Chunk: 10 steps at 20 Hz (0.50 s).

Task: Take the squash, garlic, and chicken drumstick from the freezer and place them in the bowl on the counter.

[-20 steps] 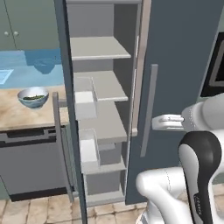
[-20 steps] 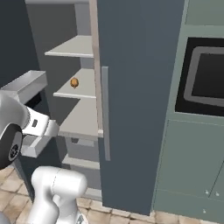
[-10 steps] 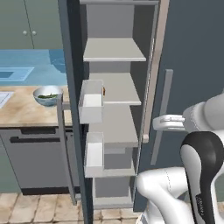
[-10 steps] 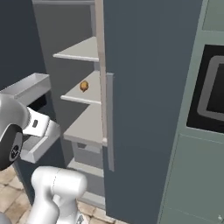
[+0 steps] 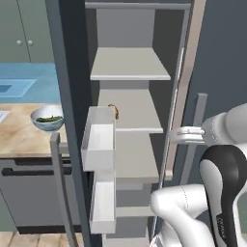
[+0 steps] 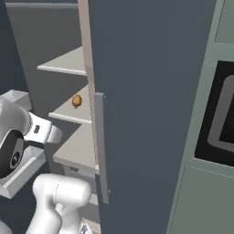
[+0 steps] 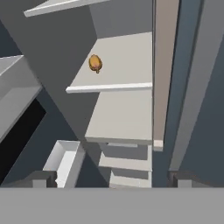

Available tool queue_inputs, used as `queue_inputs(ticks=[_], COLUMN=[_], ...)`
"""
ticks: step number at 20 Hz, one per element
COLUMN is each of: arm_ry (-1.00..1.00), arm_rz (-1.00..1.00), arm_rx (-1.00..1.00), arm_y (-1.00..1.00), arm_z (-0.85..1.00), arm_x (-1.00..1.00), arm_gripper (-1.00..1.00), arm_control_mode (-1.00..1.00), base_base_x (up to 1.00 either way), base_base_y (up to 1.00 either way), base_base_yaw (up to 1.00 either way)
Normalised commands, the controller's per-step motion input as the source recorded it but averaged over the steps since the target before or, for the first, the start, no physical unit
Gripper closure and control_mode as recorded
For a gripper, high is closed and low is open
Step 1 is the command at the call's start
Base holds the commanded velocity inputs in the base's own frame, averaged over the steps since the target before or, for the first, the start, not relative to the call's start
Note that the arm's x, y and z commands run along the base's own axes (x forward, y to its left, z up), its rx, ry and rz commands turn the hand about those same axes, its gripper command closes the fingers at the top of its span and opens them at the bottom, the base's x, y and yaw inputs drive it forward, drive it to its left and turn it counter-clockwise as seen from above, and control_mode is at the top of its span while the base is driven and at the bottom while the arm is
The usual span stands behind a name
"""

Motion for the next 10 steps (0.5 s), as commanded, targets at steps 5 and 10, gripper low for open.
queue_inputs(ticks=[5,10], arm_ry=[0.0,0.0], arm_rz=[0.0,0.0], arm_rx=[0.0,0.0], arm_y=[0.0,0.0], arm_z=[0.0,0.0], arm_x=[0.0,0.0], arm_gripper=[-1.0,-1.0], arm_control_mode=[1.0,1.0], base_base_x=[0.77,0.92], base_base_y=[0.21,0.38], base_base_yaw=[0.0,0.0])
